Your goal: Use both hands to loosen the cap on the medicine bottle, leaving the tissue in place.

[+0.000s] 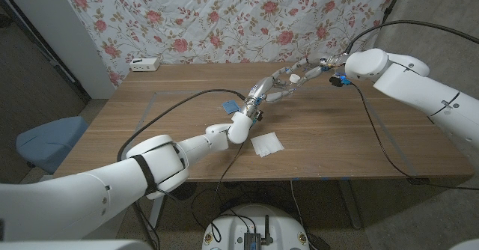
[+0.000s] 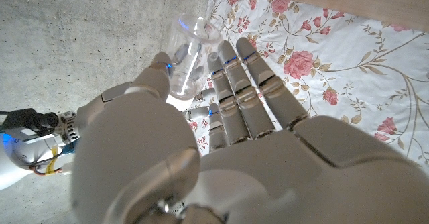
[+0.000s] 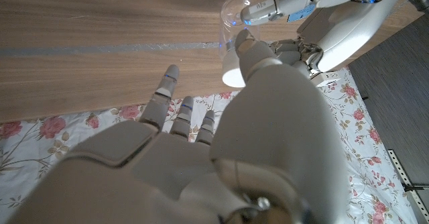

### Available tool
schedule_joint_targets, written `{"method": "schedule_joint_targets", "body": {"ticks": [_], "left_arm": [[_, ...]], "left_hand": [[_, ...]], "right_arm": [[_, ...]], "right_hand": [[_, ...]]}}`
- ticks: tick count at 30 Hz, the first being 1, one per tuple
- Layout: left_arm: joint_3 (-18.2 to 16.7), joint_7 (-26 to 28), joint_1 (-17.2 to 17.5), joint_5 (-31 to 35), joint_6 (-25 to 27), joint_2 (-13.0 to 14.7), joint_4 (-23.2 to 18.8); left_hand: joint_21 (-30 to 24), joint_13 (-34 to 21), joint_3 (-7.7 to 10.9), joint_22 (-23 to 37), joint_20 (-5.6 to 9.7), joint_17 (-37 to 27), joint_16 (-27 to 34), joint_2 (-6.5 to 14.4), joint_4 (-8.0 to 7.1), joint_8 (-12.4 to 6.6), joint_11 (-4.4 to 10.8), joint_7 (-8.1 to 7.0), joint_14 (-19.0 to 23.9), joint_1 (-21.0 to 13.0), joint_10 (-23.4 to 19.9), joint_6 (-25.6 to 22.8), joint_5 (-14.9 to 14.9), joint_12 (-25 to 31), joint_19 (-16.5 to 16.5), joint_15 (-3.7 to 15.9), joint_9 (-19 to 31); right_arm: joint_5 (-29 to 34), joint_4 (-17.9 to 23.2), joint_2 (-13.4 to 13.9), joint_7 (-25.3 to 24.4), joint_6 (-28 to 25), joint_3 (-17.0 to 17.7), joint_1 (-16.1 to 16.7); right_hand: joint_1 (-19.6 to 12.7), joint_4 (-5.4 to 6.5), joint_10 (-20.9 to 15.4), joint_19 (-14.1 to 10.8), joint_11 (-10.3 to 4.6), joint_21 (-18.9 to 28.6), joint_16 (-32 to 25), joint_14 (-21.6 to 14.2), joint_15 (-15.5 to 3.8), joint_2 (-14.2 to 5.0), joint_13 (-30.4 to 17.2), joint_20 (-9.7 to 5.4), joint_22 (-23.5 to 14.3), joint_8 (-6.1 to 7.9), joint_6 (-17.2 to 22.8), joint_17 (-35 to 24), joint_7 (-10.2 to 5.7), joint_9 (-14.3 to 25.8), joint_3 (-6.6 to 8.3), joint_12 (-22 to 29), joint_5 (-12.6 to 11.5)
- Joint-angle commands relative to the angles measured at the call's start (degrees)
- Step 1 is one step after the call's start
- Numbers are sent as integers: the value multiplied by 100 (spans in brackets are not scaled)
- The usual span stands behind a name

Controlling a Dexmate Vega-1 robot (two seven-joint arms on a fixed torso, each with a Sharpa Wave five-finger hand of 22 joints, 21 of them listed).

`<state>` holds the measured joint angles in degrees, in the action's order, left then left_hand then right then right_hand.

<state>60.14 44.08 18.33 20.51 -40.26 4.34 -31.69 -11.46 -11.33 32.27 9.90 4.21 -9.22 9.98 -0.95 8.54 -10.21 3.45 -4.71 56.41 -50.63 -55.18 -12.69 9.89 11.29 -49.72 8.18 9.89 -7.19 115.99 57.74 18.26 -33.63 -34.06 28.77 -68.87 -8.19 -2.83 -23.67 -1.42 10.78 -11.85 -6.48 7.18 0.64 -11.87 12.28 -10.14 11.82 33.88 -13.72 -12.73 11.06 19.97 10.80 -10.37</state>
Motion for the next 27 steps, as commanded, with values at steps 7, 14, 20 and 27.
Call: {"method": "schedule_joint_targets", "body": {"ticks": [7,14,20,27], "left_arm": [[-16,-8,57,7,55,78,-164],[-31,1,75,33,71,97,-216],[-51,12,105,67,98,136,-308],[-83,12,161,100,133,177,-431]], "left_hand": [[-3,-18,42,15,3,-14,1,60,-11,-50,348,6,-1,-16,-391,-59,48,19,37,233,11],[-1,-18,43,16,5,-14,-1,61,-12,-49,348,3,-5,-13,-392,-65,48,19,44,236,12],[-3,-18,45,15,13,-13,1,55,-7,-49,355,-6,1,-16,-398,-71,48,21,41,242,12],[-3,-18,49,15,17,-13,2,58,-5,-43,357,-1,4,-21,-398,-61,48,21,46,228,12]], "right_arm": [[-74,30,45,117,-60,41,-25],[-103,50,56,109,-130,68,-33],[-83,96,79,95,-198,58,-50],[-30,199,107,-2,-302,60,-25]], "right_hand": [[845,272,117,26,239,50,-32,35,207,168,-12,6,-12,-105,-391,-7,38,51,-340,51,-43],[1215,397,145,34,423,57,-46,36,283,180,-14,5,-16,-108,-547,-5,181,68,-472,66,-60],[1490,467,74,-69,684,97,-83,-65,391,155,-14,6,-22,-81,-600,21,711,79,-571,107,-79],[1578,434,-15,-156,864,118,-100,-168,464,168,-16,2,-23,-32,-554,68,1132,94,-619,140,-106]]}}
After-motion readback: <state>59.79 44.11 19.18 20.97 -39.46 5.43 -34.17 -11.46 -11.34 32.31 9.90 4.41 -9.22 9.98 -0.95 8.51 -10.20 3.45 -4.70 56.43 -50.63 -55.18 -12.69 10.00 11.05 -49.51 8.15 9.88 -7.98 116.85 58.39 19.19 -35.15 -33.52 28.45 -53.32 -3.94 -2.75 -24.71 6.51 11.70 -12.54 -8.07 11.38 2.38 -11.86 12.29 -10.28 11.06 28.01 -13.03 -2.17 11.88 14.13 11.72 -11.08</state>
